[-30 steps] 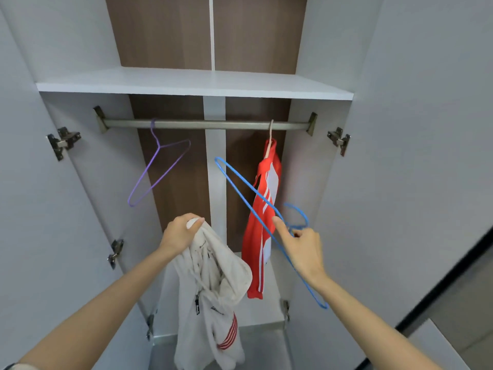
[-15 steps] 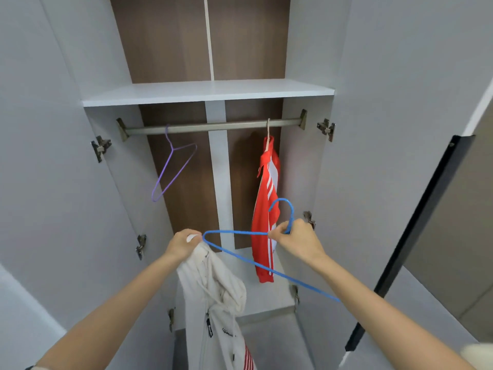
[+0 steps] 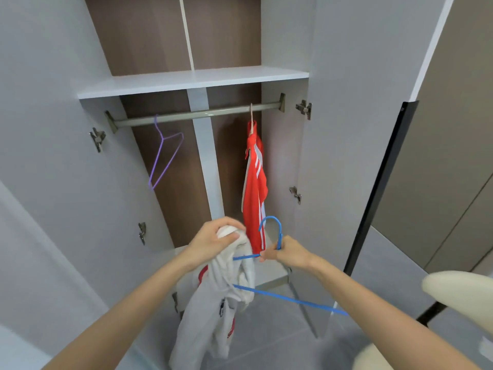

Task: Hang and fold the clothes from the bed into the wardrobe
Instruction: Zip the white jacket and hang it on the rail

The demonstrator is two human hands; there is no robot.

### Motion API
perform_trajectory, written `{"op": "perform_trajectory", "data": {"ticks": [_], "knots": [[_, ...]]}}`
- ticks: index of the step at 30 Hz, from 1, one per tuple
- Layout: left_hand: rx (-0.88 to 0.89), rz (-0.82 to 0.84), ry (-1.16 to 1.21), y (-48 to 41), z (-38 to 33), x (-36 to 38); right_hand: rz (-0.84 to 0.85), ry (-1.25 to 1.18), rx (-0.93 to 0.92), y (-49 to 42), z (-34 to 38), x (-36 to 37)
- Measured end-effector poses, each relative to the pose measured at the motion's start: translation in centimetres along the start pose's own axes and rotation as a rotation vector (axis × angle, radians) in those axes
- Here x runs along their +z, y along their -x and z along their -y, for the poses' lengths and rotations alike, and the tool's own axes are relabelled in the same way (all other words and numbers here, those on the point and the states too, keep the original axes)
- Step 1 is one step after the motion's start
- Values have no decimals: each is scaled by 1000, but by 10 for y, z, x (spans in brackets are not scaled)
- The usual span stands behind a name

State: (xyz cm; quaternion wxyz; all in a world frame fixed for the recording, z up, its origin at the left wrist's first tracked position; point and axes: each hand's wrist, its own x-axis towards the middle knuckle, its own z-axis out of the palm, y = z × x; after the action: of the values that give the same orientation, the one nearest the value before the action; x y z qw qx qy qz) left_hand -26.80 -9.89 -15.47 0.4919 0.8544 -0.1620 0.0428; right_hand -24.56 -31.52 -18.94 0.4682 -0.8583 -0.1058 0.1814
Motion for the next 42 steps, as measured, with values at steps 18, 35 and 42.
{"op": "perform_trajectory", "data": {"ticks": [18,35,42], "knots": [[359,-280,-888,-12,-51,-10,-266,-586,-93,48,29,-48],[278,-367,-783,-15,-62,35,-701,156,-265,67,-24,-52],[187,-515,-578,-19,-67,36,171,330,-172,59,-59,-11]]}}
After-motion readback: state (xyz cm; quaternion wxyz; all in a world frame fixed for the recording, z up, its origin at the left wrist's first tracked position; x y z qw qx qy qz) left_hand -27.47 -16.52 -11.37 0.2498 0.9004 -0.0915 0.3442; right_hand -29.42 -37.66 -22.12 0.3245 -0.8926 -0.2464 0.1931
